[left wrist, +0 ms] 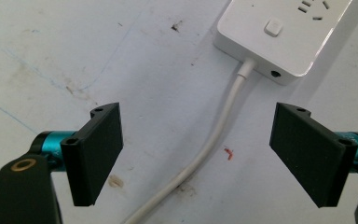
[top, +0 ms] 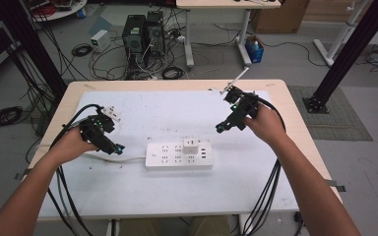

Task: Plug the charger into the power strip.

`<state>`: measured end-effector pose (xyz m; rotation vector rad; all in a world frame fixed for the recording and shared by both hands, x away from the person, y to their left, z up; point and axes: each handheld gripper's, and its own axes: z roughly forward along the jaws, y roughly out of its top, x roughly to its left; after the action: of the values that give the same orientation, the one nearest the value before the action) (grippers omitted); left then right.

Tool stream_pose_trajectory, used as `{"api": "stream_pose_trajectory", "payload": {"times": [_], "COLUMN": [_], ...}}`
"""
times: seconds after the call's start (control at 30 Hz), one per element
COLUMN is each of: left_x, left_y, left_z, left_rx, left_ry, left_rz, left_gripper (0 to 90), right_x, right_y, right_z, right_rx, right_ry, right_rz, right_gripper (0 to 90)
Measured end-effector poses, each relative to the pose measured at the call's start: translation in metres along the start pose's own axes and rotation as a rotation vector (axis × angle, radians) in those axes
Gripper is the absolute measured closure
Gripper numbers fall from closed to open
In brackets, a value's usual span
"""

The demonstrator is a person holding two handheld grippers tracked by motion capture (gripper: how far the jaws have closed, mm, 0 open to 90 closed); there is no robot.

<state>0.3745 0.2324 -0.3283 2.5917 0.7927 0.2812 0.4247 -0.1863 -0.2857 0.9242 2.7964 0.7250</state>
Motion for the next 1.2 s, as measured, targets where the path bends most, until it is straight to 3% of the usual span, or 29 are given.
{"api": "stream_pose_trajectory", "payload": {"times": [0.1, 0.27, 0.5, 0.73, 0.97, 1.2], "left_x": [0.001, 0.002, 0.0, -0.001, -0.004, -0.005], "left_y": [0.0, -0.005, -0.006, -0.003, -0.003, -0.007], "left_z": [-0.003, -0.008, -0.011, -0.01, -0.009, -0.009], "left_rx": [-0.004, -0.007, -0.019, -0.031, -0.03, -0.02], "left_ry": [0.007, 0.022, 0.039, 0.055, 0.059, 0.061], "left_rz": [-0.001, -0.011, -0.021, -0.019, -0.016, -0.015], "left_gripper": [17.4, 17.4, 17.4, 17.4, 17.4, 17.4], "right_x": [-0.001, 0.002, 0.003, 0.006, 0.008, 0.009], "right_y": [-0.006, -0.029, -0.061, -0.083, -0.094, -0.094], "right_z": [-0.006, -0.019, -0.031, -0.031, -0.025, -0.025], "right_rx": [-0.007, 0.0, 0.002, -0.003, -0.004, -0.01], "right_ry": [-0.011, -0.069, -0.102, -0.121, -0.115, -0.113], "right_rz": [0.017, 0.055, 0.094, 0.107, 0.119, 0.118], "right_gripper": [0.8, 0.8, 0.8, 0.8, 0.8, 0.9]}}
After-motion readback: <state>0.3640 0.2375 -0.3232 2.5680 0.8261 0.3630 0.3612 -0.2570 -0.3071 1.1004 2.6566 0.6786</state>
